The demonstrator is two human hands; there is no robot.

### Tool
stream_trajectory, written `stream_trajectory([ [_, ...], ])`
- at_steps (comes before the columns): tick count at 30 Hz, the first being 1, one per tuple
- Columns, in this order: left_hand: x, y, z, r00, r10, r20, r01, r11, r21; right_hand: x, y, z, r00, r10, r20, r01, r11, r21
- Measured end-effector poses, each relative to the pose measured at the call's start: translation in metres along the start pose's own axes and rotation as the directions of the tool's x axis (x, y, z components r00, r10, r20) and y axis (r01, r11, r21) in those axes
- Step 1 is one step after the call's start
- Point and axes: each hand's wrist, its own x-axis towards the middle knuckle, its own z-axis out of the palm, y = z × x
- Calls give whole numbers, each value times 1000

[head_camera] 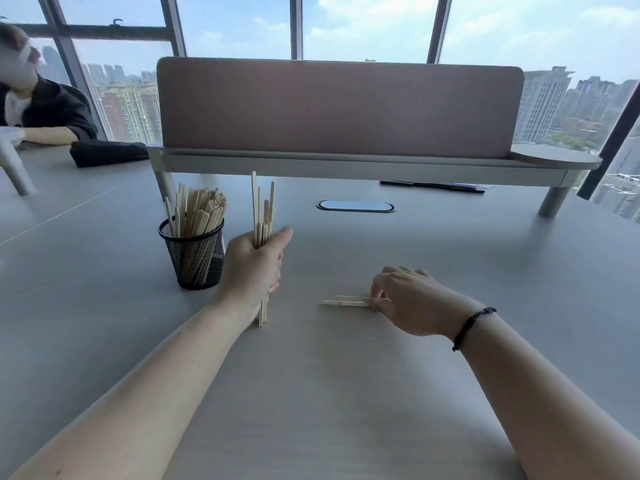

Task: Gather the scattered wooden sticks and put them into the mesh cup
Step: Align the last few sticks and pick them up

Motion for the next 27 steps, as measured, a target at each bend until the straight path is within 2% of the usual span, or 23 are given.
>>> stream_trajectory([
  [3,0,0,1,998,44,-45,-45,999,-14,-1,-4,0,1000,-8,-21,10,997,75],
  [5,1,0,0,995,81,-60,-82,996,-21,-1,-7,-3,997,4,-74,16,965,263],
  [7,2,0,-1,989,133,-61,-134,991,-14,1,-15,-6,981,44,-189,58,863,501],
  [8,2,0,-1,986,156,-60,-157,988,-9,2,-20,-8,967,88,-241,92,757,647],
  [10,1,-1,-1,981,188,-56,-188,982,-3,2,-31,-12,949,196,-246,158,381,911],
  [11,1,-1,0,978,201,-57,-202,979,-3,1,-36,-15,949,232,-214,168,204,965],
  [12,1,-1,1,975,213,-58,-214,977,-7,0,-38,-19,946,257,-197,178,98,979],
  [13,2,-2,1,973,224,-59,-225,974,-9,-1,-38,-21,938,280,-202,195,55,979],
  [18,2,-1,1,972,225,-70,-225,974,0,-2,-34,-26,914,351,-202,256,-113,960],
  [24,2,-2,1,977,206,-47,-206,978,23,1,-36,-17,919,343,-194,230,-66,971],
  [27,2,-3,1,971,236,-37,-236,972,19,0,-36,-18,925,336,-178,224,-103,969],
])
